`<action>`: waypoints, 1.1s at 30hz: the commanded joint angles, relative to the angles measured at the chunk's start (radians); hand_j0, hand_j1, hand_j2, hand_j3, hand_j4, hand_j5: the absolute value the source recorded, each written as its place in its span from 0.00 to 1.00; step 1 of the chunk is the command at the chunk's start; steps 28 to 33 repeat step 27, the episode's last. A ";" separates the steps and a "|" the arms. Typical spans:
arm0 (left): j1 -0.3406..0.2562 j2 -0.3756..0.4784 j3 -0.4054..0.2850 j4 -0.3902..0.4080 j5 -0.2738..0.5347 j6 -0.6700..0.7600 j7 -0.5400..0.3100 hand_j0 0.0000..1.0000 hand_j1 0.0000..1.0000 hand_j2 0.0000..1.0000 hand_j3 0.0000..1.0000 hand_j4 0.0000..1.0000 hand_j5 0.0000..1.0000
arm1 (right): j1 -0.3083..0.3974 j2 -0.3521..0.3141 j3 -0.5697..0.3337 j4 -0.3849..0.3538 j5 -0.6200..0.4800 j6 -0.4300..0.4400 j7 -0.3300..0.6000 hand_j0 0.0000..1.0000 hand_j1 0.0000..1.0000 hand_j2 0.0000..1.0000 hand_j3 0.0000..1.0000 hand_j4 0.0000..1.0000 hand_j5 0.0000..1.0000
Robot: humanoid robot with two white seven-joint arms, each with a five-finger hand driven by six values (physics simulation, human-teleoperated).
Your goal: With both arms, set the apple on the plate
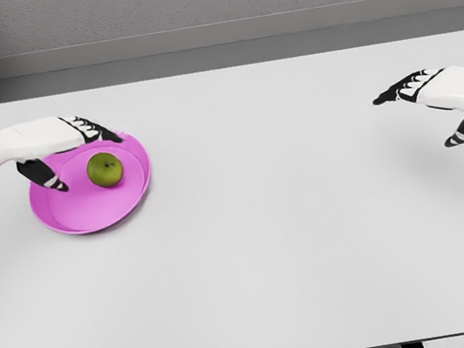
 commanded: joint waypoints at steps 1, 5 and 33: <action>0.008 0.026 0.083 0.023 0.103 0.003 0.001 1.00 1.00 1.00 1.00 1.00 1.00 | 0.000 0.000 0.000 0.000 -0.002 0.002 0.000 1.00 1.00 1.00 1.00 1.00 1.00; 0.051 0.038 0.116 0.087 0.215 0.003 0.001 1.00 1.00 1.00 1.00 1.00 1.00 | 0.000 0.000 -0.002 0.000 -0.004 0.002 0.000 1.00 1.00 1.00 1.00 1.00 1.00; 0.201 0.061 0.239 0.094 0.223 0.003 -0.010 1.00 1.00 1.00 1.00 1.00 1.00 | 0.000 -0.001 0.000 0.001 -0.004 0.002 0.000 1.00 1.00 1.00 1.00 1.00 1.00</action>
